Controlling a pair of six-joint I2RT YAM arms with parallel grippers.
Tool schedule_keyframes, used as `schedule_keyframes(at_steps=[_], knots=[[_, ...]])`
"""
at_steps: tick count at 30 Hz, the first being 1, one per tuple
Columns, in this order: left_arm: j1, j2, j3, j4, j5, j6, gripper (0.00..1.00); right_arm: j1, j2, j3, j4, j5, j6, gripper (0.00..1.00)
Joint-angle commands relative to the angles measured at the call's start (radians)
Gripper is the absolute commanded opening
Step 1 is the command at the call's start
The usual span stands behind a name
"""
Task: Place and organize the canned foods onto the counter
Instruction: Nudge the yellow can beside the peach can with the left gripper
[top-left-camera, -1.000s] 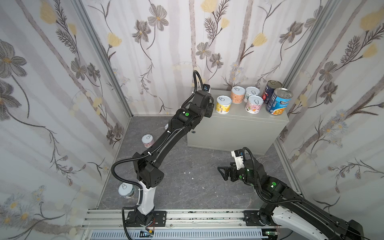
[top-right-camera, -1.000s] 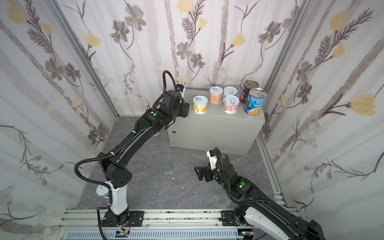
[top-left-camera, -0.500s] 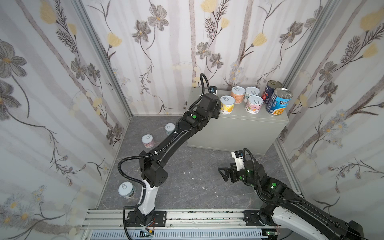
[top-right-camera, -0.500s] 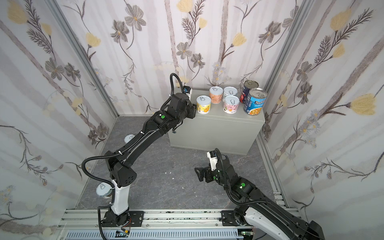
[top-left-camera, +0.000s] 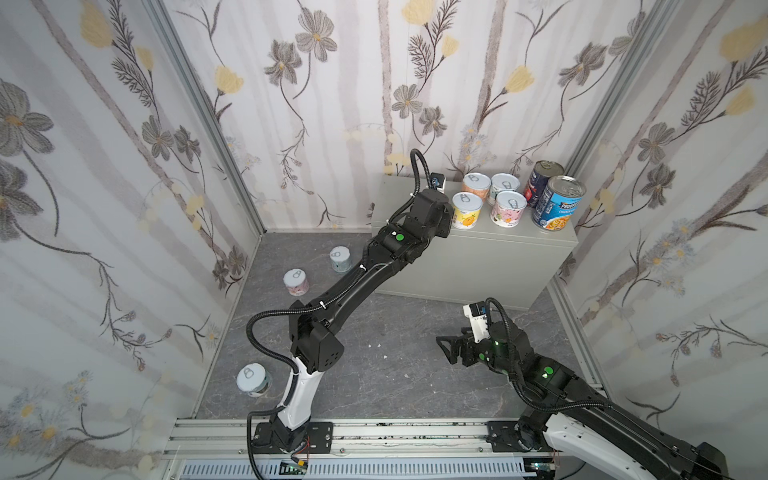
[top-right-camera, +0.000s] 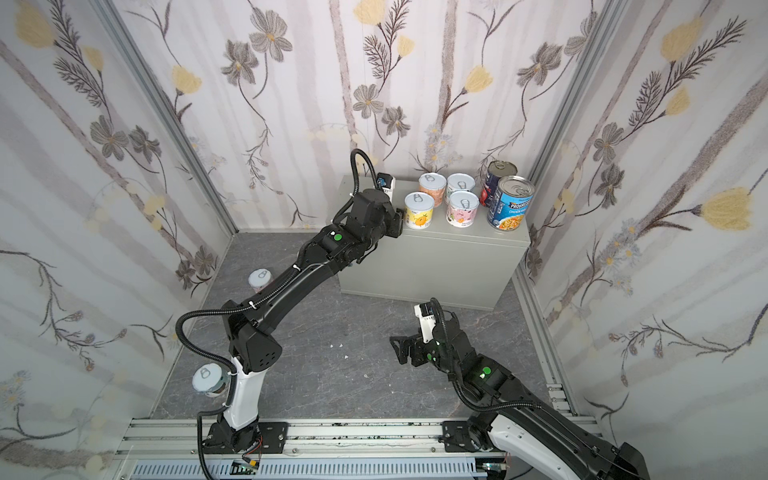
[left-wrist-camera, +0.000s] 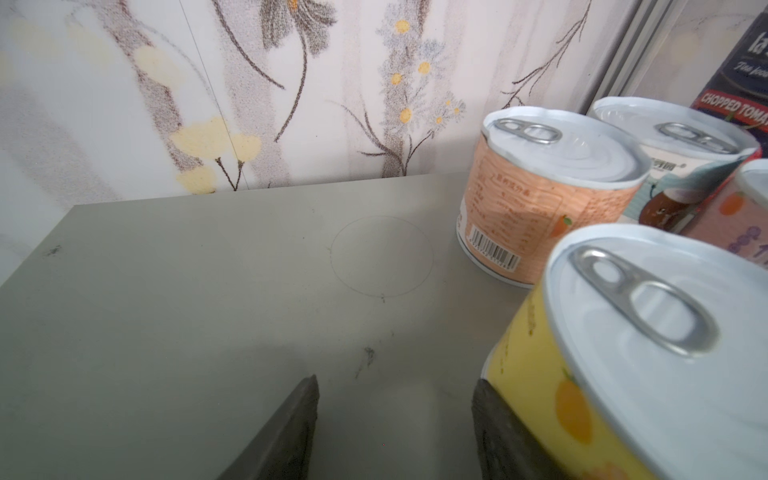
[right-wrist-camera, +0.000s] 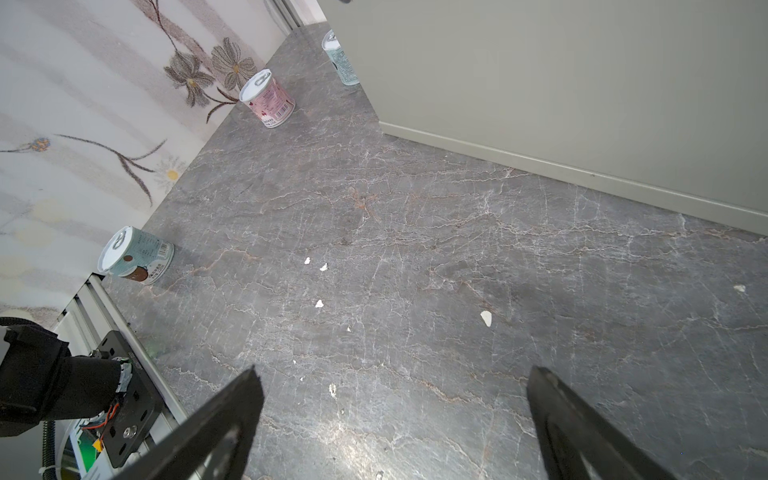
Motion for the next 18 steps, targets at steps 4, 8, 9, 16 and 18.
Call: schedule_keyframes(at_steps=[4,8,9,16,18], knots=[[-0.01,0.03,0.015,-0.026,0.023,-0.041,0.61,-0.001,-0.007,-0.006,0.026,0.013,0.004,1.0],[-0.016,0.041,0.02,-0.026,0.026,-0.045,0.61,0.0,-0.01,-0.005,0.024,0.016,0.005,1.0],[-0.016,0.041,0.02,-0.024,0.025,-0.047,0.61,-0.001,-0.01,-0.004,0.022,0.016,0.004,1.0],[-0.021,0.055,0.04,-0.022,0.03,-0.052,0.61,-0.001,-0.005,0.002,0.022,0.015,0.005,1.0],[-0.021,0.06,0.042,-0.022,0.026,-0.053,0.61,-0.001,-0.005,0.005,0.021,0.015,0.005,1.0]])
